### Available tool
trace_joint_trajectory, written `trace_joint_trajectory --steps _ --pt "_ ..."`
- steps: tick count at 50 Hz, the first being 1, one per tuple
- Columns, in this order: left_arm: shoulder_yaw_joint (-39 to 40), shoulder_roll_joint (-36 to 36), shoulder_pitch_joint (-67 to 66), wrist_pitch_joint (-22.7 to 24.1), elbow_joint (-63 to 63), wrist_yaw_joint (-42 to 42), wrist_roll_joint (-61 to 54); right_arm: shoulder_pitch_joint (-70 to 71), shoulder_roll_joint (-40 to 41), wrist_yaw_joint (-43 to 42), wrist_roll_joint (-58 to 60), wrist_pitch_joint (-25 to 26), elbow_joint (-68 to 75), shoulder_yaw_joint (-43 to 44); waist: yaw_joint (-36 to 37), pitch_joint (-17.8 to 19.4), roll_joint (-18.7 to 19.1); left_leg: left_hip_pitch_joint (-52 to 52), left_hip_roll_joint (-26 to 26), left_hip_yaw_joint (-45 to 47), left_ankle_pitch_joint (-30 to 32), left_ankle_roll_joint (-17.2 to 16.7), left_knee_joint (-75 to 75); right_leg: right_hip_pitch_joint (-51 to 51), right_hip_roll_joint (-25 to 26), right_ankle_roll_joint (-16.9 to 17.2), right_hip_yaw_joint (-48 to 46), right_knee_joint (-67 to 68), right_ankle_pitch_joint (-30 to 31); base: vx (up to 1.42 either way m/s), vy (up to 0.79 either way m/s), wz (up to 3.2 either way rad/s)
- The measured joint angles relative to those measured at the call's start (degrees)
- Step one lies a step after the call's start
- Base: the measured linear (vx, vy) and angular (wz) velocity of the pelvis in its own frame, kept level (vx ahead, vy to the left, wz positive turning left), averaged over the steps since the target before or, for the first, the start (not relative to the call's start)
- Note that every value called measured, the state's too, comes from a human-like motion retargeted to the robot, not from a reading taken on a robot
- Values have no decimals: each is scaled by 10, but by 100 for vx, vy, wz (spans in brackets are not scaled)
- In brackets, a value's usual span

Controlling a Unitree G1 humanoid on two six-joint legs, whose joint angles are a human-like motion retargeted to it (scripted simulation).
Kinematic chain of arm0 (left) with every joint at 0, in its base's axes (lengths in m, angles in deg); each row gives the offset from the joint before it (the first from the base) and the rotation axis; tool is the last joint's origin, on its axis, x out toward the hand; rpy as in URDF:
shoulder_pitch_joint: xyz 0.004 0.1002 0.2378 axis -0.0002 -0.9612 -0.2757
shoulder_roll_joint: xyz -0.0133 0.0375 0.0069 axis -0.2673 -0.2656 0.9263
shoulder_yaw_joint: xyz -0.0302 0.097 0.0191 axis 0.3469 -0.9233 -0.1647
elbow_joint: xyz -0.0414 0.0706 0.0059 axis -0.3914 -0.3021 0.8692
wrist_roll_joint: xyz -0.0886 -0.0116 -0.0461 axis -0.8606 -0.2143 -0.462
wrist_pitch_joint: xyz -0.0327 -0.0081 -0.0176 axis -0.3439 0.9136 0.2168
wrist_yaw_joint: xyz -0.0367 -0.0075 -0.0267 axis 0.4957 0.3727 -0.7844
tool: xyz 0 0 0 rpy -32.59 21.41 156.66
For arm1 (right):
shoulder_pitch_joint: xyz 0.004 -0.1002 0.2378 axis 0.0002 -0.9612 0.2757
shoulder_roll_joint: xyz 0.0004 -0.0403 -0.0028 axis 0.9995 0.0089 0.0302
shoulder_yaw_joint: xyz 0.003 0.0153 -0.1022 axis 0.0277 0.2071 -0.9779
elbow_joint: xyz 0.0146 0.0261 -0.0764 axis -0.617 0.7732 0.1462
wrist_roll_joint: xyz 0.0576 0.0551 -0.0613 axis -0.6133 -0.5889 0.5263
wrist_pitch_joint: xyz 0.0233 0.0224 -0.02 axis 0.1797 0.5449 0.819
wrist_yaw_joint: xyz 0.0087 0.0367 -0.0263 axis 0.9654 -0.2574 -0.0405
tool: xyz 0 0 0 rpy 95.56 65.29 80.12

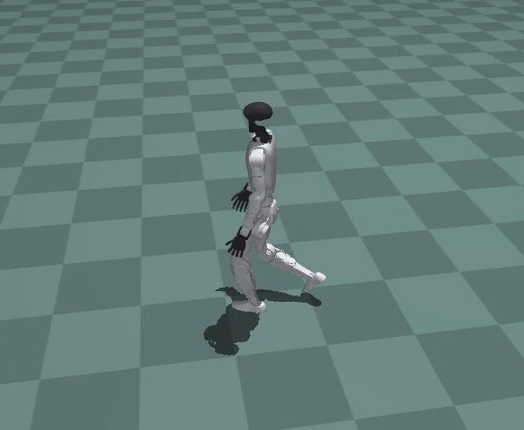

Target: Walk

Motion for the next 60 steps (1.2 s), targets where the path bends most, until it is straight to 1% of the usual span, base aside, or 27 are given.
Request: trace_joint_trajectory --steps 3,5,7,9,12,15,17,19,22,25,30,33,37,40,42,45,47,49,50,52,56,58,60 --pt "1 -16 29 -2 0 -14 3 14 -2 -14 -5 -5 -23 -1 -21 8 9 56 -14 -16 -2 -10 -52 -52 -14 -31 -23 14 -83 42 9 38" --pt "4 -27 54 -4 1 -22 4 27 -2 -25 -6 -8 -42 -5 -33 16 22 102 -14 -32 2 -19 -101 -84 -8 -48 -41 -10 -125 41 6 38" --pt "1 -36 71 -3 6 -31 7 30 0 -33 -3 -14 -61 -10 -47 20 27 131 -17 -44 -5 -26 -120 -116 -6 -55 -57 -46 -155 40 4 44" --pt "0 -43 93 -1 11 -37 11 37 3 -40 -1 -17 -77 -14 -57 27 36 167 -13 -58 -5 -34 -154 -142 10 -57 -72 -100 -162 39 3 41" --pt "-9 -49 117 5 20 -42 19 41 9 -46 2 -21 -95 -21 -69 32 44 208 -11 -77 -9 -42 -188 -178 34 -44 -88 -188 -144 37 2 43" --pt "-21 -51 137 12 27 -41 28 42 14 -49 7 -23 -103 -26 -76 32 51 238 -6 -93 -14 -48 -214 -206 64 -22 -100 -282 -106 35 1 39" --pt "-28 -49 141 18 32 -40 32 37 17 -51 10 -25 -103 -28 -81 31 48 249 -11 -100 -23 -49 -214 -227 75 -5 -101 -327 -88 34 -1 36" --pt "-34 -48 151 22 34 -35 37 39 19 -53 12 -25 -99 -27 -81 28 54 263 -3 -107 -26 -52 -227 -235 98 7 -111 -394 -63 34 -2 26" --pt "-44 -41 154 27 40 -30 44 33 21 -58 15 -24 -86 -25 -83 23 49 275 -9 -113 -40 -52 -222 -258 108 22 -119 -441 -50 33 -2 30" --pt "-53 -33 156 30 43 -22 53 32 22 -60 19 -21 -63 -19 -84 19 50 289 -11 -123 -53 -50 -220 -266 117 30 -133 -488 -31 36 -3 27" --pt "-66 -15 147 32 43 -7 68 26 18 -60 27 -13 -13 -7 -80 17 56 321 -13 -143 -75 -49 -210 -261 123 27 -157 -514 -2 41 -3 27" --pt "-71 -2 133 29 39 1 76 21 12 -56 34 -9 14 0 -80 17 67 343 -6 -138 -83 -55 -196 -255 119 15 -167 -478 6 48 -2 32" --pt "-73 16 105 24 24 9 83 9 3 -54 38 -4 43 7 -80 19 86 369 9 -141 -78 -73 -155 -245 118 -9 -166 -400 6 51 -4 22" --pt "-71 26 81 20 7 11 84 0 -3 -53 38 -3 58 8 -82 20 104 379 27 -145 -49 -100 -104 -228 129 -28 -160 -359 -10 52 -8 10" --pt "-69 30 65 18 -6 12 82 -5 -6 -52 37 -3 63 8 -83 21 118 378 49 -140 -1 -129 -55 -207 144 -42 -159 -350 -23 50 -11 4" --pt "-61 30 45 16 -21 13 78 -11 -11 -48 35 -3 63 5 -84 26 143 363 93 -126 91 -170 42 -165 175 -64 -162 -357 -39 47 -11 -2" --pt "-54 26 34 13 -23 12 73 -16 -14 -47 36 -4 57 4 -80 26 155 340 118 -120 140 -189 117 -142 193 -79 -161 -359 -52 45 -10 -8" --pt "-45 20 27 11 -21 8 69 -20 -16 -46 36 -4 50 3 -73 25 164 312 146 -108 173 -197 194 -122 208 -91 -159 -358 -67 44 -8 -7" --pt "-40 16 24 10 -19 6 66 -21 -18 -45 36 -4 47 3 -70 25 167 296 162 -100 184 -196 234 -111 216 -96 -158 -360 -74 44 -7 -3" --pt "-29 6 25 6 -11 0 60 -19 -21 -45 38 -3 40 1 -60 27 168 260 200 -78 169 -173 308 -86 228 -102 -155 -368 -86 44 -7 -1" --pt "-5 -14 35 0 9 -14 48 -6 -28 -45 44 1 33 -6 -31 35 157 181 270 -38 70 -106 409 -35 243 -105 -143 -394 -104 43 -5 -6" --pt "8 -25 45 -4 20 -19 41 10 -28 -43 45 4 31 -9 -15 42 146 140 287 -23 21 -83 421 -3 247 -104 -133 -424 -107 43 -3 -16" --pt "18 -29 49 -4 30 -23 36 19 -27 -40 46 4 27 -14 2 48 137 103 296 -11 -20 -69 411 25 249 -101 -122 -442 -115 43 -1 -26"
